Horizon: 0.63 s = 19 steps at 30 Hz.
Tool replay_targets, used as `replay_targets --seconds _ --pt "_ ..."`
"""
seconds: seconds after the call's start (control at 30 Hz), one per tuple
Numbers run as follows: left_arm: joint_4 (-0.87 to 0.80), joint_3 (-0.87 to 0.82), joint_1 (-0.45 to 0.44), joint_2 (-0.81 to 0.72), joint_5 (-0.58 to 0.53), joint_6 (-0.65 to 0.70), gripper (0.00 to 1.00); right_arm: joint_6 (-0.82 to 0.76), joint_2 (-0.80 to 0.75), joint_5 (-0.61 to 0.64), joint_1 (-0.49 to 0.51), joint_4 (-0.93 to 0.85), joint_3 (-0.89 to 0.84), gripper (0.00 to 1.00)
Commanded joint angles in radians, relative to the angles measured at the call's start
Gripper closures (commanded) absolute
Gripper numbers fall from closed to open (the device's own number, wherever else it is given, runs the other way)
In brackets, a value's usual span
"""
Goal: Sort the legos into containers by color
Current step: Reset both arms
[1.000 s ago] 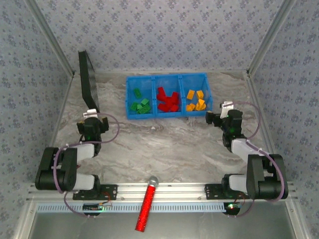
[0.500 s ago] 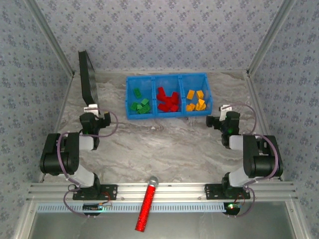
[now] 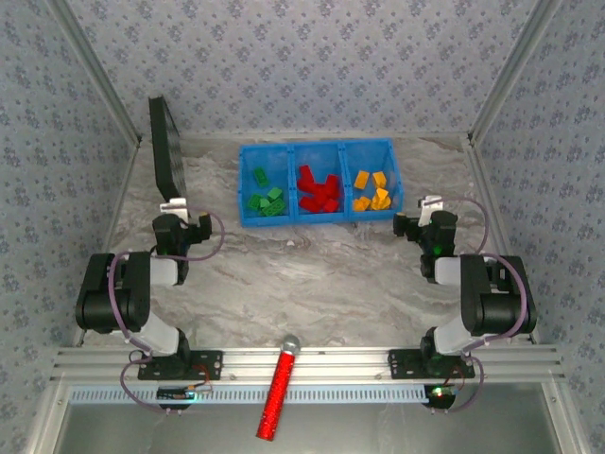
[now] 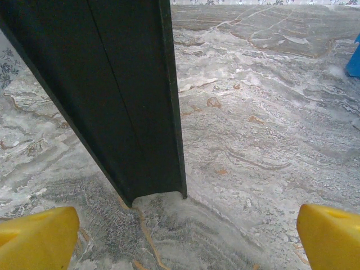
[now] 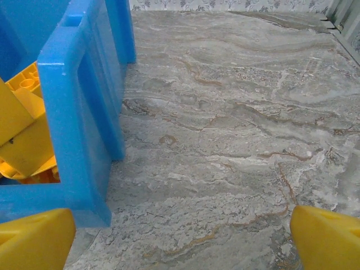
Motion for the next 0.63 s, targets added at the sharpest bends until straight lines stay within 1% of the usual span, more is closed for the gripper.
replay_targets --seconds 0.0,0.37,0.6 --pt "0.005 0.012 0.001 -0.011 0.02 -0.01 0.01 0.003 0.006 0.028 0.009 0.031 -0.012 0.0" --pt "0.006 0.012 0.001 -0.011 0.019 -0.01 0.01 0.003 0.01 0.019 0.006 0.014 -0.001 0.0" --pt "0.005 0.013 0.001 -0.01 0.02 -0.01 0.01 -0.001 0.01 0.035 0.014 0.026 -0.007 0.0"
